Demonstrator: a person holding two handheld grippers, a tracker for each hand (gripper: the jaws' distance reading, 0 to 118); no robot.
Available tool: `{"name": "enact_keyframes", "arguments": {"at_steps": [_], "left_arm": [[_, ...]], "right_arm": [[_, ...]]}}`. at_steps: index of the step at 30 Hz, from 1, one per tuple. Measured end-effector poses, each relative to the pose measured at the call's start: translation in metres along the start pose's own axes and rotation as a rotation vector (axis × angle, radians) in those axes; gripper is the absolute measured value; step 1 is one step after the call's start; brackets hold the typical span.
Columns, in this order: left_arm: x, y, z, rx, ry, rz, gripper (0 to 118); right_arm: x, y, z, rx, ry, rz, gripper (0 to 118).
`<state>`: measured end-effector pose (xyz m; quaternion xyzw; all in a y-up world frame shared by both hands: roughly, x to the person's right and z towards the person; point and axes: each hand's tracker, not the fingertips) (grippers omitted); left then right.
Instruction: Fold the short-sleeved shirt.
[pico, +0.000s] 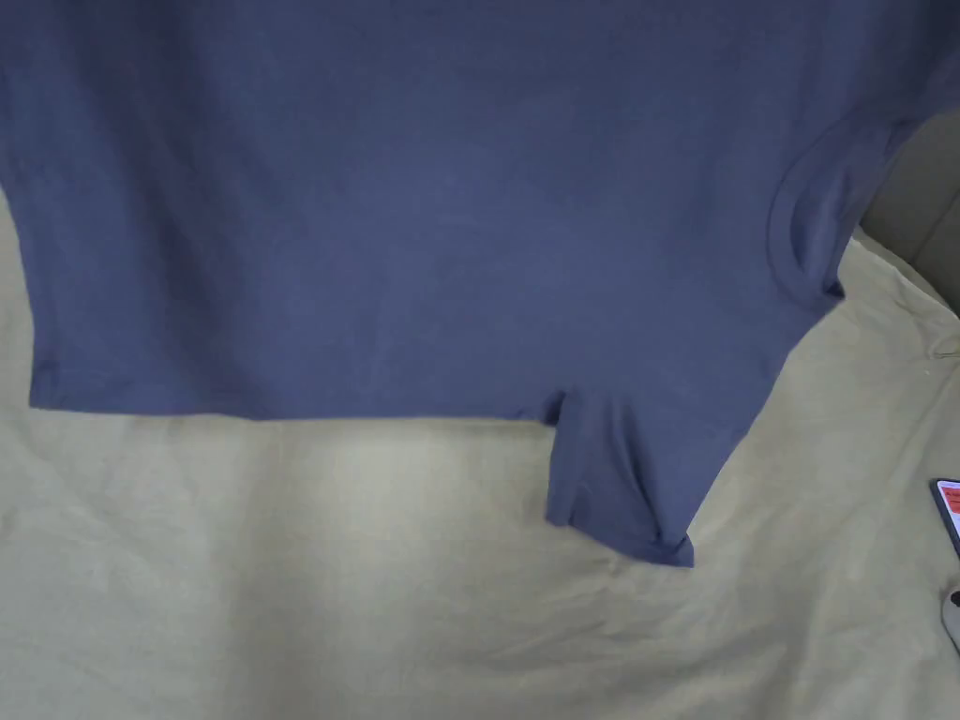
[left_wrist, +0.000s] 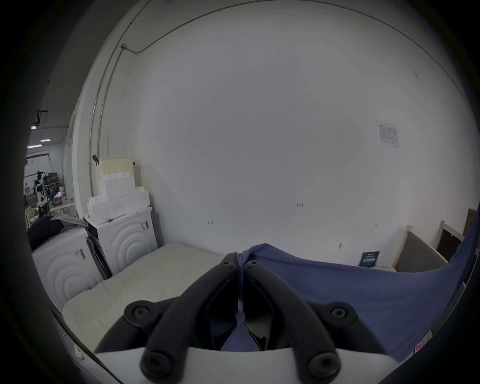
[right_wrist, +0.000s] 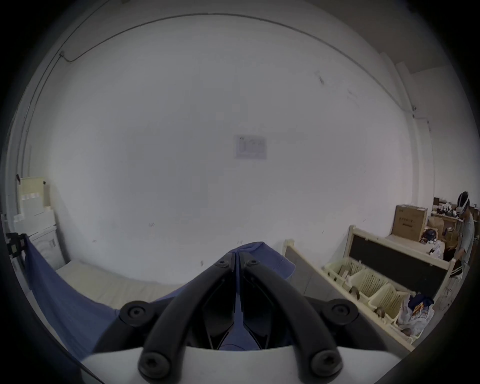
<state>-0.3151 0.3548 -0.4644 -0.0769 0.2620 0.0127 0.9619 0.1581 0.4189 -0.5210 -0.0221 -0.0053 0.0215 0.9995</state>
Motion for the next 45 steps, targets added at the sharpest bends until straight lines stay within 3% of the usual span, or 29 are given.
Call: {"name": "enact_keyframes", "arguments": {"at_steps": [6,9,15,19,22,29,34,37,43,45], "left_arm": [[0.029,0.002,-0.041,0.080,0.019,0.040,0],[0.034,-0.003,-0.055,0.142,0.023,0.081,0],[0.038,-0.043,-0.081,0.078,0.017,0.059,0],[0.039,-0.097,-0.098,-0.003,0.014,-0.021,0],[0.040,-0.146,-0.109,-0.090,0.002,-0.036,0],[0.050,-0.269,-0.105,-0.307,-0.072,-0.135,0],[0.049,-0.349,-0.073,-0.438,-0.116,-0.208,0],[0.040,-0.385,-0.046,-0.498,-0.138,-0.280,0],[0.014,-0.434,0.019,-0.588,-0.179,-0.260,0],[0.006,-0.445,0.040,-0.619,-0.186,-0.221,0]], "right_arm": [[-0.011,0.032,-0.038,0.130,-0.044,-0.044,1],[-0.019,0.039,-0.045,0.209,-0.061,-0.025,1],[-0.027,0.017,-0.067,0.150,-0.028,-0.008,1],[-0.027,-0.033,-0.090,0.031,0.004,-0.015,1],[-0.030,-0.085,-0.099,-0.079,0.009,0.025,1],[-0.022,-0.228,-0.105,-0.349,0.063,-0.005,1],[-0.005,-0.326,-0.067,-0.533,0.067,-0.028,1],[0.013,-0.380,-0.035,-0.631,0.061,-0.109,1],[0.034,-0.464,0.041,-0.815,0.049,-0.158,1],[0.040,-0.482,0.067,-0.833,0.062,-0.209,1]]}}
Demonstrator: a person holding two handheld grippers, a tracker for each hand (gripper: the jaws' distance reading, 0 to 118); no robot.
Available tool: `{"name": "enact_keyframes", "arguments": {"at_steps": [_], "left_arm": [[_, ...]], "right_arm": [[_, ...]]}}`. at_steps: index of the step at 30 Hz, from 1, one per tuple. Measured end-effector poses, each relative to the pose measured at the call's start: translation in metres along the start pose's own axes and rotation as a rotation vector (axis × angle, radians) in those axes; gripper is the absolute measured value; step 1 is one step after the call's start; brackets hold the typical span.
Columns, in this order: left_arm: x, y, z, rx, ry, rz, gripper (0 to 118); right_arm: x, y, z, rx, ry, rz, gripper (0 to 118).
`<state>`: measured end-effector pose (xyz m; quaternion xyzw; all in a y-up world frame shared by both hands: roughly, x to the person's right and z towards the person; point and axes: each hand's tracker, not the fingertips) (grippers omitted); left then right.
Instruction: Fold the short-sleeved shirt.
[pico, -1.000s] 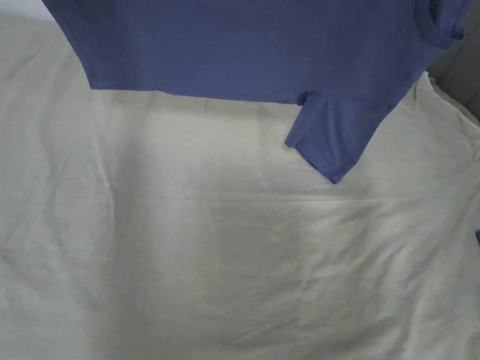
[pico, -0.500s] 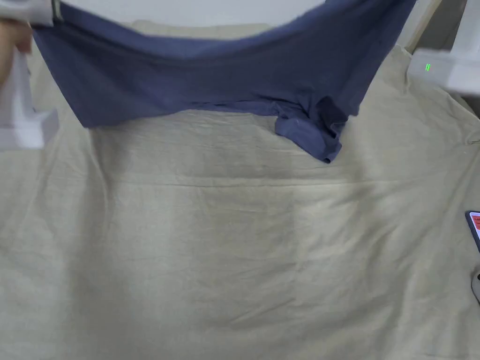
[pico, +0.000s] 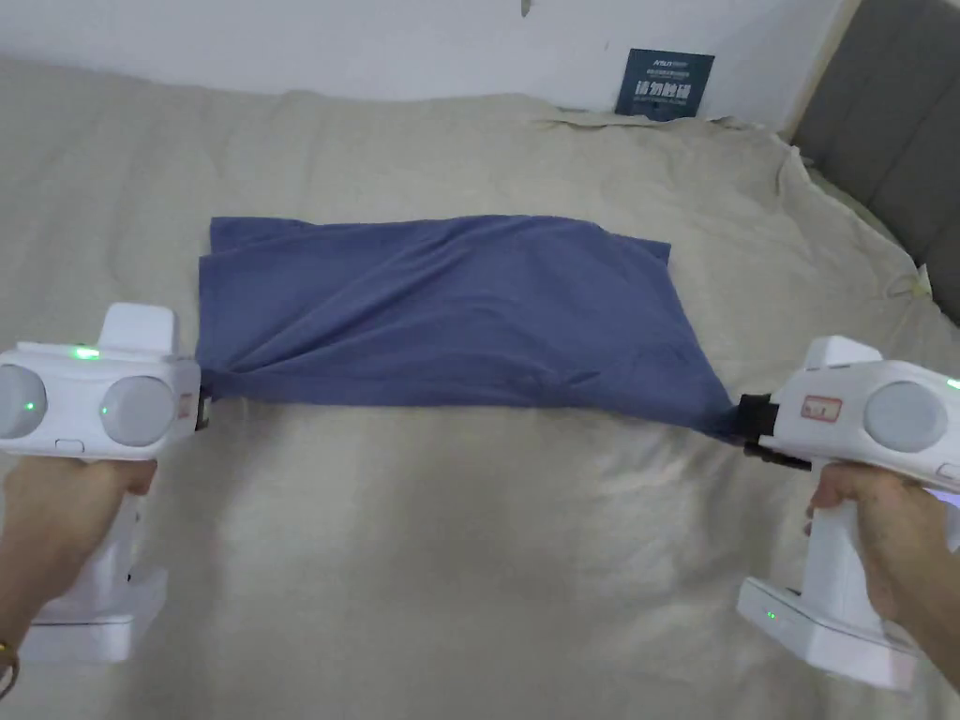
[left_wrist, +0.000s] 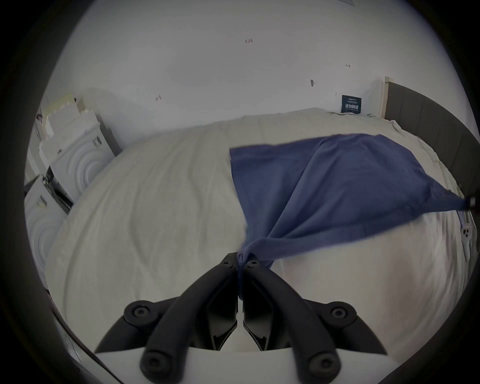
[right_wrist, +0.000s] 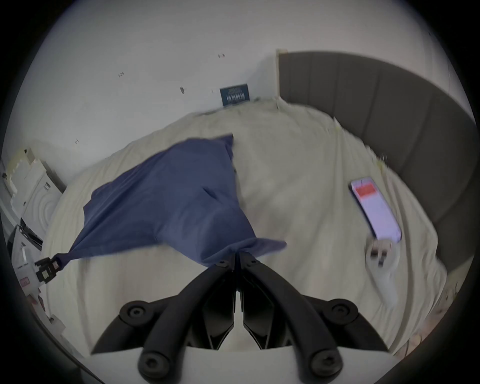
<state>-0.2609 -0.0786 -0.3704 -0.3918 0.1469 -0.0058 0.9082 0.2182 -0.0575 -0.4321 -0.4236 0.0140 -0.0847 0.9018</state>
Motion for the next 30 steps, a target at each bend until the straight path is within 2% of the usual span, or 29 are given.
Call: {"name": "enact_keyframes", "arguments": {"at_steps": [2,6,8,12,20,27,30], "left_arm": [[-0.002,-0.022,0.015,-0.008,-0.010,0.024,0],[-0.011,-0.061,0.042,-0.017,-0.012,0.006,0],[-0.022,-0.077,0.054,-0.020,-0.007,0.024,0],[-0.049,-0.105,0.083,-0.008,-0.021,0.157,0],[-0.061,-0.160,0.123,0.000,-0.025,0.186,0],[-0.062,-0.195,0.125,-0.048,0.009,0.126,0],[-0.065,-0.202,0.119,-0.081,0.018,0.119,0]], "right_arm": [[0.008,-0.025,0.010,-0.013,0.007,-0.009,1],[0.026,-0.061,0.041,-0.035,0.019,0.045,1],[0.039,-0.075,0.059,-0.041,0.044,0.038,1],[0.067,-0.098,0.096,-0.010,0.035,0.025,1],[0.100,-0.145,0.146,0.047,0.075,-0.041,1],[0.097,-0.173,0.141,-0.055,0.055,0.070,1],[0.093,-0.180,0.126,-0.103,0.056,0.089,1]]}}
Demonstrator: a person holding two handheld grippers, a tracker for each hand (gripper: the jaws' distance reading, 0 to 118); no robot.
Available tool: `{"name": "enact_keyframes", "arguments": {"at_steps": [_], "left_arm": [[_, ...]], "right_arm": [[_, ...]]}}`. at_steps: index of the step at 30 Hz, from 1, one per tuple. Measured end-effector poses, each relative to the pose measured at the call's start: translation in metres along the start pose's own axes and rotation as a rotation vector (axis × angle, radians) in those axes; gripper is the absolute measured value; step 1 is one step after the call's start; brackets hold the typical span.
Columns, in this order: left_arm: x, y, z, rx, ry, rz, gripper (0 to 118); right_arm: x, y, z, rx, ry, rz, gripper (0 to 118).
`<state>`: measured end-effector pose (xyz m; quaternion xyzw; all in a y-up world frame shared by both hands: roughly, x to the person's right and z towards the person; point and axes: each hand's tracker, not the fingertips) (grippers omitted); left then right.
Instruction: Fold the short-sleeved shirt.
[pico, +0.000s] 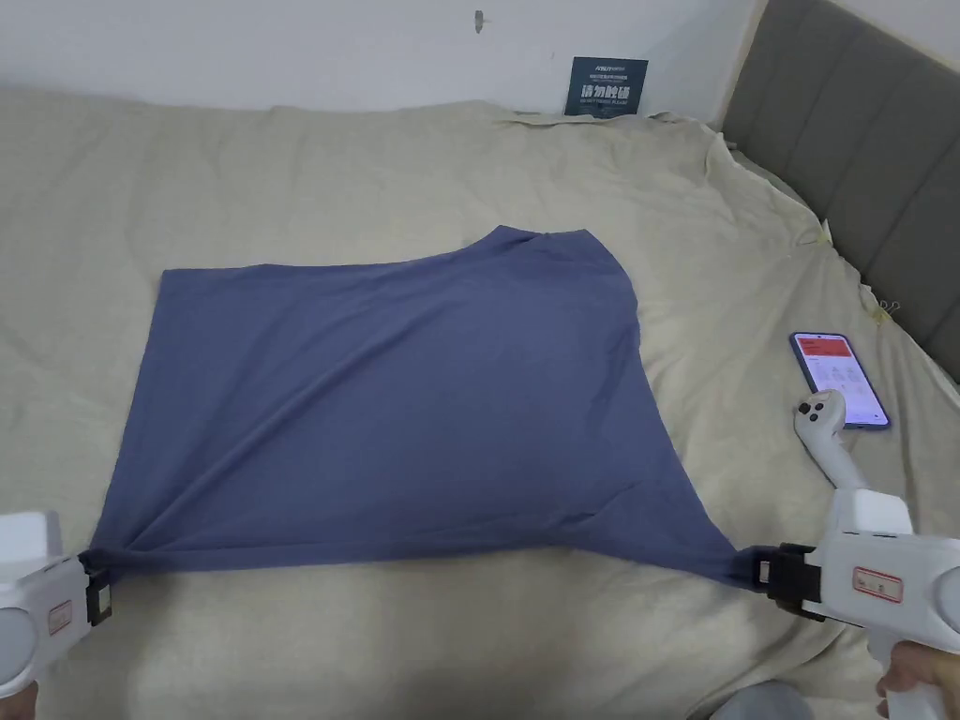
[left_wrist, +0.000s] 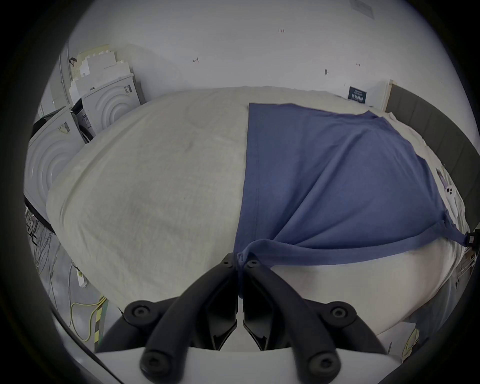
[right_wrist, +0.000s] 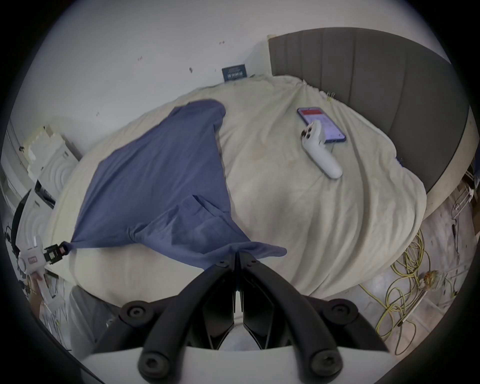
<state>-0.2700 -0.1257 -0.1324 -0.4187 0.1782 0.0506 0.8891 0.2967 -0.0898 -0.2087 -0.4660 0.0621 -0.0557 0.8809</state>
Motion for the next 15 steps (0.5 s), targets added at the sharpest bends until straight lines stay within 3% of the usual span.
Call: {"name": "enact_keyframes", "arguments": {"at_steps": [7,10,12,14,15], "left_arm": [[0.003,0.006,-0.007,-0.037,0.016,-0.054,0],[0.001,0.005,-0.002,-0.029,0.030,-0.059,27],[-0.006,0.004,0.002,-0.021,0.052,-0.014,72],[-0.016,0.005,0.007,-0.022,0.053,0.036,107],[-0.020,0.006,0.012,-0.001,0.053,0.061,113]], "right_arm": [[-0.006,-0.016,-0.035,-0.147,-0.014,0.081,1],[-0.008,-0.017,-0.035,-0.135,-0.009,0.080,4],[-0.013,-0.016,-0.027,-0.125,-0.005,0.076,35],[-0.014,-0.011,-0.019,-0.115,0.004,0.090,80],[-0.014,-0.008,-0.013,-0.108,0.005,0.111,90]]}}
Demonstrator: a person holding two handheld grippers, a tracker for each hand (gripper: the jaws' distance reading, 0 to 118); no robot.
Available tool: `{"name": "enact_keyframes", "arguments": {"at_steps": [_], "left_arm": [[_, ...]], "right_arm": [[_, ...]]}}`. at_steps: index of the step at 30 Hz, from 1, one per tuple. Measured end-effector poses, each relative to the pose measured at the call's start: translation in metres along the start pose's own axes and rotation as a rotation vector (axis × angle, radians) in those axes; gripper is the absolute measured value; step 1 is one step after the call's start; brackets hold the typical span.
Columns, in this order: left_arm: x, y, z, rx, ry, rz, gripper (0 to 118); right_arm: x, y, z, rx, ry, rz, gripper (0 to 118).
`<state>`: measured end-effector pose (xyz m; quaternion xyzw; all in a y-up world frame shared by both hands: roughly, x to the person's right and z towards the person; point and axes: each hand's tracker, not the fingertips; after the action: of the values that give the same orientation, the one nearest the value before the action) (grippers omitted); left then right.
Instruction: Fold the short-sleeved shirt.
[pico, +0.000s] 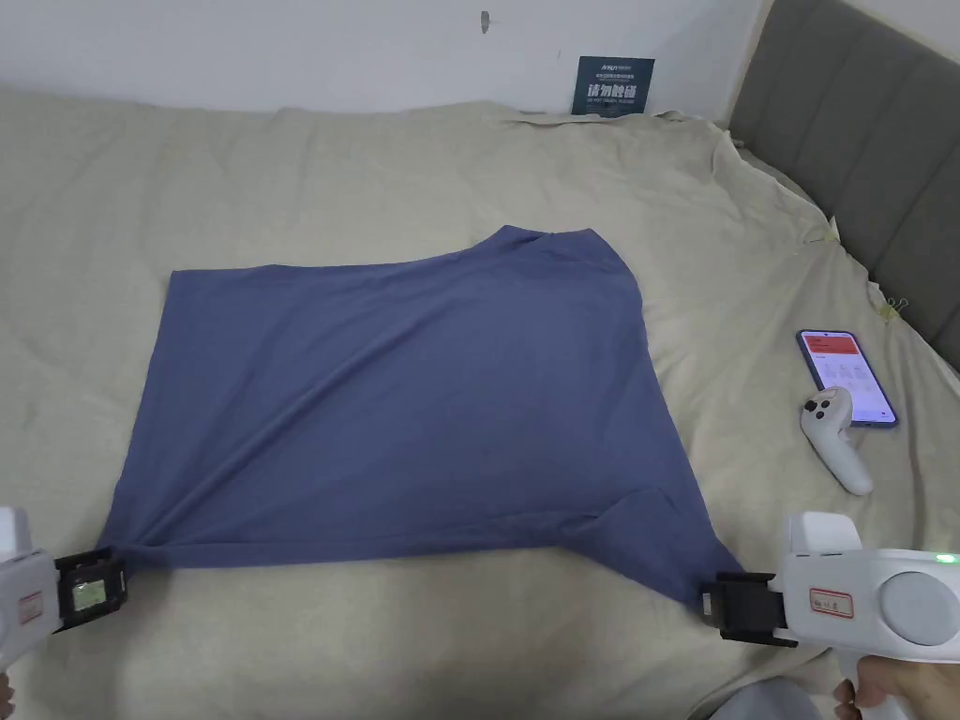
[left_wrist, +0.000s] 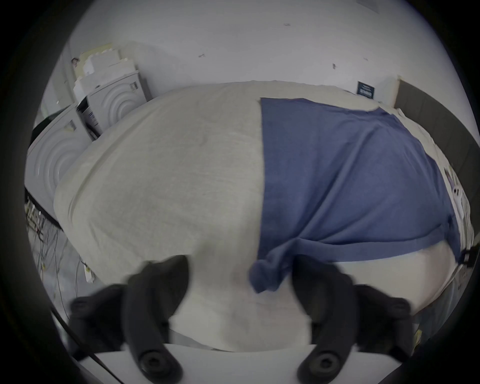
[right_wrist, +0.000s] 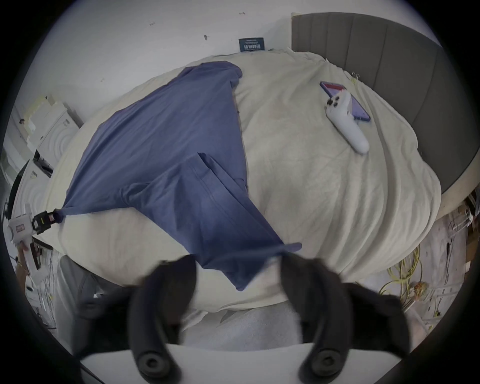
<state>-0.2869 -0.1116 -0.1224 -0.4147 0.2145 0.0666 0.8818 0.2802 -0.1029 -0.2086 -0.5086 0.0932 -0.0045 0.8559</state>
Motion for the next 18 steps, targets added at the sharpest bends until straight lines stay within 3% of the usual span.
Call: {"name": "enact_keyframes", "arguments": {"at_steps": [5,9,18], "left_arm": [[-0.013,0.021,0.027,0.119,-0.013,0.096,114],[-0.004,0.048,0.058,0.261,-0.131,0.152,114],[0.047,0.065,0.110,0.643,-0.178,0.135,118]], "right_arm": [[0.003,0.028,0.035,0.155,-0.034,0.065,92],[-0.012,0.051,0.074,0.356,-0.046,0.071,92],[-0.047,0.054,0.121,0.732,-0.079,0.073,92]]}}
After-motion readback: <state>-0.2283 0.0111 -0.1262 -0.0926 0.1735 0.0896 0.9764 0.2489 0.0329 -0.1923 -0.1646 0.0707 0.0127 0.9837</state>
